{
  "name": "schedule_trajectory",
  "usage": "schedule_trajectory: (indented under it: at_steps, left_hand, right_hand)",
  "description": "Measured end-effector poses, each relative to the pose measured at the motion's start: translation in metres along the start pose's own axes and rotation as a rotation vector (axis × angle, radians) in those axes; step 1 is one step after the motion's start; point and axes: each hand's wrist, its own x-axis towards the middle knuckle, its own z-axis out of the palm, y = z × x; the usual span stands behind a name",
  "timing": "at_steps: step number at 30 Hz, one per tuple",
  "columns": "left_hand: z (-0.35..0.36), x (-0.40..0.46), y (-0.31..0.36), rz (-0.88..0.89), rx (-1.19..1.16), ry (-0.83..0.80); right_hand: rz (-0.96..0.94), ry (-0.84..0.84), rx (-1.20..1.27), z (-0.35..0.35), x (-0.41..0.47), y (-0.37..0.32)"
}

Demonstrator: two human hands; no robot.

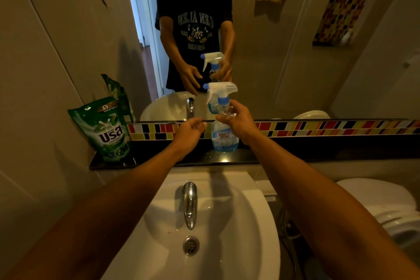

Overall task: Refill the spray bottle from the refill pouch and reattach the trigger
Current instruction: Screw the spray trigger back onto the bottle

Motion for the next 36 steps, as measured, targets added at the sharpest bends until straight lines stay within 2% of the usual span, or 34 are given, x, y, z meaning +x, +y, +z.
schedule_trajectory:
  at_steps: [9,14,25,36]
  left_hand:
    - [0.059,0.014,-0.031,-0.11,-0.113,-0.21]
    - [0.088,0.022,-0.037,-0.143,-0.212,-0.182]
    - [0.11,0.031,-0.047,-0.155,-0.22,-0.102]
    - [0.109,0.031,-0.043,-0.171,-0.246,-0.118]
  right_hand:
    - [0.045,0.03,0.001,-0.017,0.02,0.044]
    - [0.055,-0.008,-0.023,-0.027,0.03,0.064]
    - [0.079,-0.093,0.021,-0.041,0.047,0.083]
    - [0.049,-0.059,0.064,-0.035,0.041,0.091]
